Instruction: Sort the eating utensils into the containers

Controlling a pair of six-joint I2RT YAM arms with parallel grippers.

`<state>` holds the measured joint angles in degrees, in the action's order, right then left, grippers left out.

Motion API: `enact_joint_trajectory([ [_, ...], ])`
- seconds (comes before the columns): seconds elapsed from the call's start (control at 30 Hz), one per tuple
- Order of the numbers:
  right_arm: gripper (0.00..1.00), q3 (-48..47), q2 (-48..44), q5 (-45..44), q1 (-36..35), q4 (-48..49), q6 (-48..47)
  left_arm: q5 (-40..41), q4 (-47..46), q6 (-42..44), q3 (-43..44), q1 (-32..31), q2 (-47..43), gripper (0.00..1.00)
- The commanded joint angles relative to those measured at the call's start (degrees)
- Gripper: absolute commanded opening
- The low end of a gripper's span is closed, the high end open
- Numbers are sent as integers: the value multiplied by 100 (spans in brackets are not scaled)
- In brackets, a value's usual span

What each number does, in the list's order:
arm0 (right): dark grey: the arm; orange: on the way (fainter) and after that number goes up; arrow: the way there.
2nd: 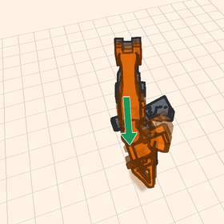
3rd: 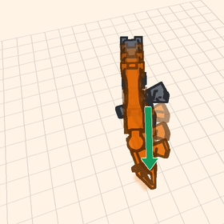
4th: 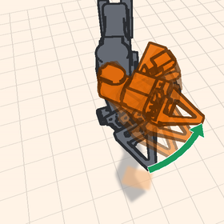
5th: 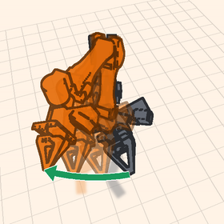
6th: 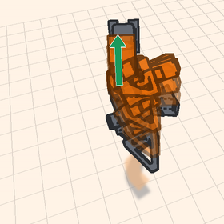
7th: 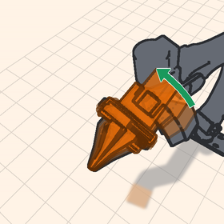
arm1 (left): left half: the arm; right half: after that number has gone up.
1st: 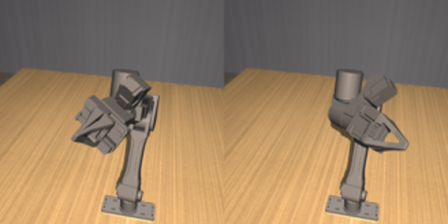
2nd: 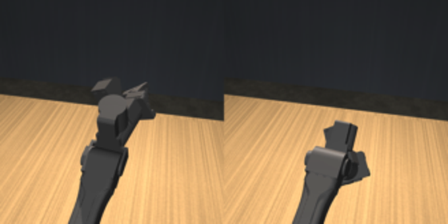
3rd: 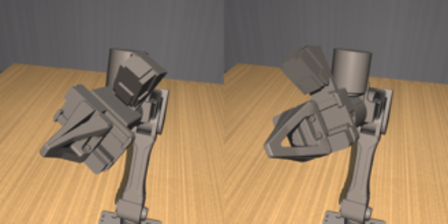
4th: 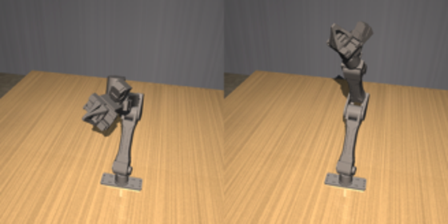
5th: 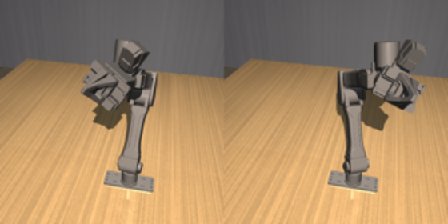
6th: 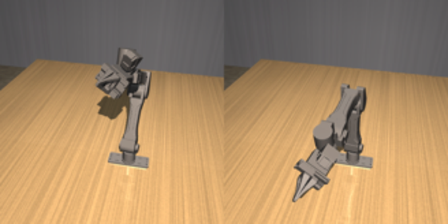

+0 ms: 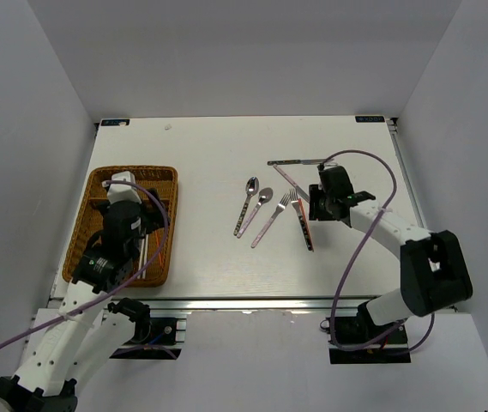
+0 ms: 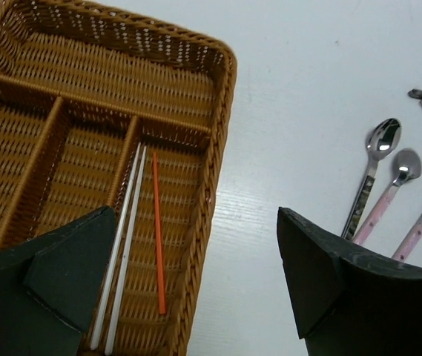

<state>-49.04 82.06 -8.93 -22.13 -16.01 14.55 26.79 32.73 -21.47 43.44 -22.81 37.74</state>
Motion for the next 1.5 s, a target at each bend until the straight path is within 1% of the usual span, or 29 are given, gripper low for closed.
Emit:
enact_joint_trajectory([
  [0.0, 45, -466, 327, 215, 86, 370, -277, -208, -416, 55, 16, 22, -152, 98],
  [0.07, 42, -667, 661, 365, 86, 449, -312, -367, -478, 91, -29, 22, -109, 98],
  [0.2, 44, -862, 1057, 418, 77, 564, -347, -666, -496, 187, -2, 22, 128, 98],
  [0.4, 44, -976, 1540, 497, 86, 651, -470, -675, -478, 214, 7, 22, 340, 98],
  [0.5, 43, -1072, 1777, 515, 86, 661, -505, -701, -487, 231, 7, 22, 331, 98],
  [0.6, 38, -1178, 2076, 418, 86, 608, -505, -692, -487, 231, 7, 22, 340, 98],
  [0.67, 30, -1240, 2244, 314, 77, 520, -497, -727, -496, 249, -2, 22, 340, 98],
  [0.73, 26, -1266, 2358, 164, 77, 372, -453, -736, -496, 258, -2, 22, 357, 98],
  [0.9, 26, -1152, 2525, -12, 95, 125, -348, -692, -469, 258, 15, 22, 427, 98],
  [0.97, 25, -1012, 2525, 75, 104, 90, -356, -683, -469, 258, 15, 22, 436, 98],
  [1.0, 19, -959, 2482, 58, 104, 63, -330, -692, -452, 258, 15, 22, 445, 98],
  [1.1, 7, -626, 2210, 137, 112, 124, -303, -718, -460, 240, 24, 22, 410, 98],
  [1.13, 0, -538, 2122, 163, 112, 142, -286, -745, -461, 223, 24, 22, 410, 98],
  [1.27, 0, -203, 1534, 172, 121, 248, -189, -1017, -513, 153, 50, 22, 392, 98],
  [1.33, 0, -36, 937, 320, 121, 335, -119, -1516, -575, 12, 129, 22, 462, 98],
  [1.37, 0, -1, 708, 374, 121, 344, -14, -1797, -653, -58, 156, 22, 498, 98],
  [1.4, 0, 43, 193, 487, 113, 362, 39, -2417, -854, -285, 173, 22, 533, 98],
  [1.43, 0, 191, -108, 1037, 112, 571, 66, -2867, -1021, -418, 182, 22, 603, 98],
  [1.47, 0, 271, -381, 1286, 112, 694, 196, -3342, -1241, -541, 174, 13, 638, 98],
])
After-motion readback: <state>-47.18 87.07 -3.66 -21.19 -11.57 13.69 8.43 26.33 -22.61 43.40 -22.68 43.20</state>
